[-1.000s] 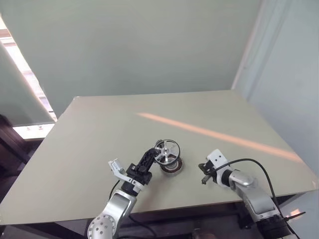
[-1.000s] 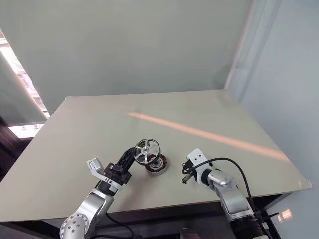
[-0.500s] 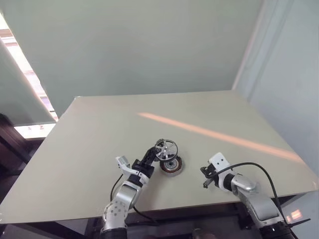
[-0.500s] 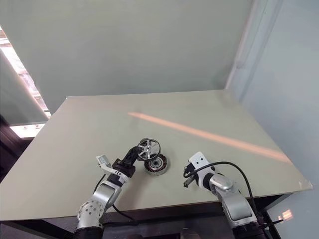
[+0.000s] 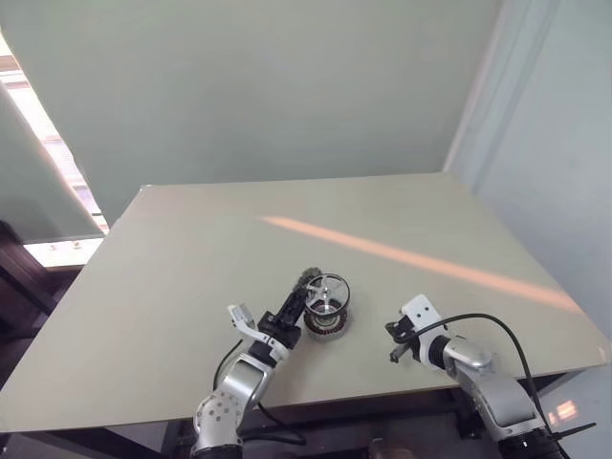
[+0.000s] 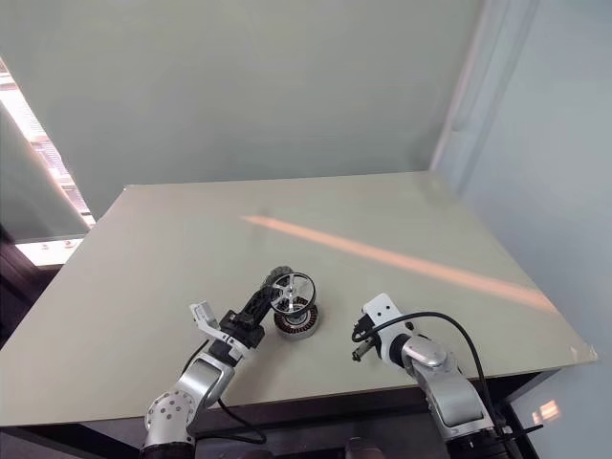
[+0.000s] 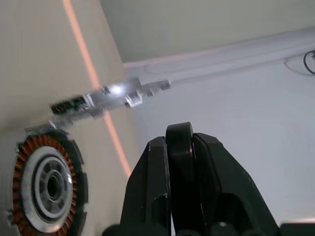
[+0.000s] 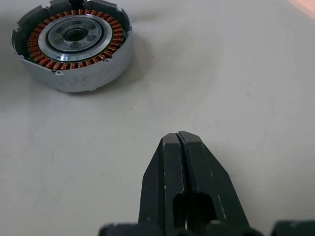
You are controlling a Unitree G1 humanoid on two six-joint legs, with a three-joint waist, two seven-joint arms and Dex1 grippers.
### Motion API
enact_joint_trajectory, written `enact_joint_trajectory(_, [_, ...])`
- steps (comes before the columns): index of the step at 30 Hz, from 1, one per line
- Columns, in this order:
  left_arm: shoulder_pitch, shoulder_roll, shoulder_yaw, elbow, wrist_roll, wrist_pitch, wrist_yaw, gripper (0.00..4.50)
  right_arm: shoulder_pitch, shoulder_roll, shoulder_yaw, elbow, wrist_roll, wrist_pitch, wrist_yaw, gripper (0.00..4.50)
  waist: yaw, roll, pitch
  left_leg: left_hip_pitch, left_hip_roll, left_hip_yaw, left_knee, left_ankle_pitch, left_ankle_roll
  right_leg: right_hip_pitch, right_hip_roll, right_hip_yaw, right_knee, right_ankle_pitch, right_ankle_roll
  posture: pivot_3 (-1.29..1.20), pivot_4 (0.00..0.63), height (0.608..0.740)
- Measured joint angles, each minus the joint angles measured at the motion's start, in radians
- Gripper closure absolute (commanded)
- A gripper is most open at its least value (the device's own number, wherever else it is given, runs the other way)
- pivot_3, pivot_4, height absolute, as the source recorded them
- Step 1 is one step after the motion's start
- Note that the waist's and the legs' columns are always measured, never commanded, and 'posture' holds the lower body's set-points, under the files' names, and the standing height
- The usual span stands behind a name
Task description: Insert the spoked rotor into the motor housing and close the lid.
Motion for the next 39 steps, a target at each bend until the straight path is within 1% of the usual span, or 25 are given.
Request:
enact_joint_trajectory(5, [0.003, 0.000, 0.001, -0.005, -0.005, 0.009, 0.000, 4.13, 0.000, 0.001, 0.000, 0.000, 0.000, 0.001, 0.000, 4.50, 0.000, 0.000, 0.000, 0.000, 0.000, 0.000, 0.000, 0.000, 0.000, 0.000, 0.000, 0.000, 0.000, 0.000, 0.000, 0.00, 0.000, 0.740])
enact_joint_trajectory(13, [-0.060, 0.004, 0.001, 0.151, 0.123, -0.084, -0.015, 4.13, -0.001, 0.006, 0.004, 0.000, 0.000, 0.001, 0.002, 4.50, -0.002, 0.000, 0.000, 0.001, 0.000, 0.000, 0.000, 0.000, 0.000, 0.000, 0.000, 0.000, 0.000, 0.000, 0.000, 0.00, 0.000, 0.740])
enact_joint_trajectory(20, [-0.093, 0.007, 0.001, 0.234, 0.187, -0.131, -0.042, 4.13, -0.002, 0.007, 0.007, 0.000, 0.000, 0.002, 0.002, 4.50, -0.002, 0.000, 0.000, 0.001, 0.000, 0.000, -0.001, 0.000, 0.000, 0.000, 0.000, 0.000, 0.000, 0.000, 0.000, 0.00, 0.000, 0.740])
enact_joint_trajectory(25, [-0.094, 0.007, 0.005, 0.252, 0.221, -0.149, -0.049, 4.13, -0.002, 0.007, 0.008, 0.000, 0.000, 0.002, 0.001, 4.50, -0.003, 0.000, 0.000, 0.001, 0.000, 0.000, -0.001, 0.000, 0.000, 0.000, 0.000, 0.000, 0.000, 0.000, 0.000, 0.00, 0.000, 0.740])
enact_joint_trajectory(39, [-0.096, 0.006, 0.009, 0.253, 0.260, -0.152, -0.043, 4.13, -0.002, 0.008, 0.008, 0.000, 0.000, 0.002, -0.001, 4.50, -0.003, 0.000, 0.000, 0.001, 0.000, 0.000, -0.001, 0.000, 0.000, 0.000, 0.000, 0.000, 0.000, 0.000, 0.000, 0.00, 0.000, 0.740])
